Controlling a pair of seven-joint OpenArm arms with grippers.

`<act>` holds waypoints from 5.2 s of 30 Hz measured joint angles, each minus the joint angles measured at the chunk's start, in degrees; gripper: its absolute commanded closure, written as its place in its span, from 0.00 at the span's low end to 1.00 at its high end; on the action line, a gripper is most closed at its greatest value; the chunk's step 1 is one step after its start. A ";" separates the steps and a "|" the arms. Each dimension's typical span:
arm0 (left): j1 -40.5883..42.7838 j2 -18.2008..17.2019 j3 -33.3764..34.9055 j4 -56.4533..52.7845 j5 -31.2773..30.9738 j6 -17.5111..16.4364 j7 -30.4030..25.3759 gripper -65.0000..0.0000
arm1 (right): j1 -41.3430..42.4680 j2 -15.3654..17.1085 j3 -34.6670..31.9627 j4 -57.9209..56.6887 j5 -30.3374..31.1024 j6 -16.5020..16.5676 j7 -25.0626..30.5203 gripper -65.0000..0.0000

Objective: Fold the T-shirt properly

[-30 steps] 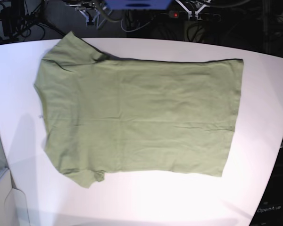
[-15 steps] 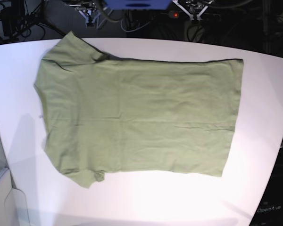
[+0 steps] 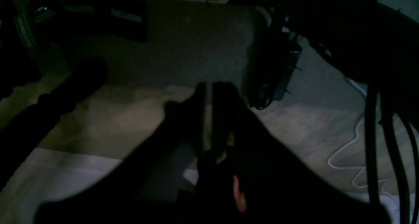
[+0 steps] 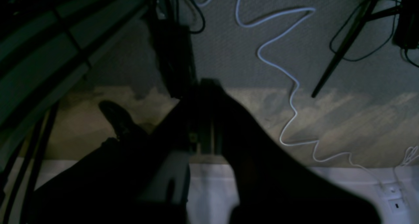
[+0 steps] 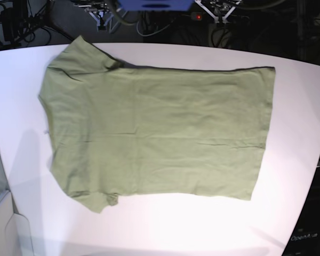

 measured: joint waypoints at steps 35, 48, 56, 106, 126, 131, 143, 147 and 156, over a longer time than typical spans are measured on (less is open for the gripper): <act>0.00 0.02 1.95 0.00 1.51 -0.02 0.22 0.77 | 0.02 -0.02 -0.02 -0.11 -0.07 0.02 -0.15 0.65; 0.00 0.02 1.95 0.00 1.46 0.00 0.20 0.18 | 0.00 -0.02 0.00 -0.11 -0.09 0.02 -0.20 0.15; 0.00 0.02 1.57 0.00 1.07 0.00 0.20 0.98 | 0.00 0.00 0.11 -0.11 -0.02 0.02 0.04 0.84; -0.02 -0.33 1.57 0.00 0.85 0.42 0.20 0.97 | 0.33 1.03 -0.13 -0.11 4.15 -0.02 0.00 0.99; -1.62 -0.28 1.57 -0.39 1.05 0.44 0.42 0.97 | 0.33 1.05 -0.13 -0.11 4.15 0.00 0.00 0.99; -1.44 -0.15 1.57 -0.37 1.05 0.44 0.42 0.97 | 0.33 1.05 -0.13 -0.11 4.15 0.00 0.00 0.99; -0.52 -0.11 1.75 -0.37 1.25 0.42 0.22 0.97 | 0.33 1.05 -0.13 -0.11 4.15 0.00 0.02 0.99; 0.35 -0.11 1.88 -0.48 1.25 0.42 0.39 0.97 | 0.33 1.03 -0.11 -0.11 4.15 0.00 0.02 0.99; 0.17 -0.22 1.99 -0.44 1.29 0.39 0.39 0.97 | 0.33 -0.35 0.07 -0.09 4.17 0.02 0.02 0.99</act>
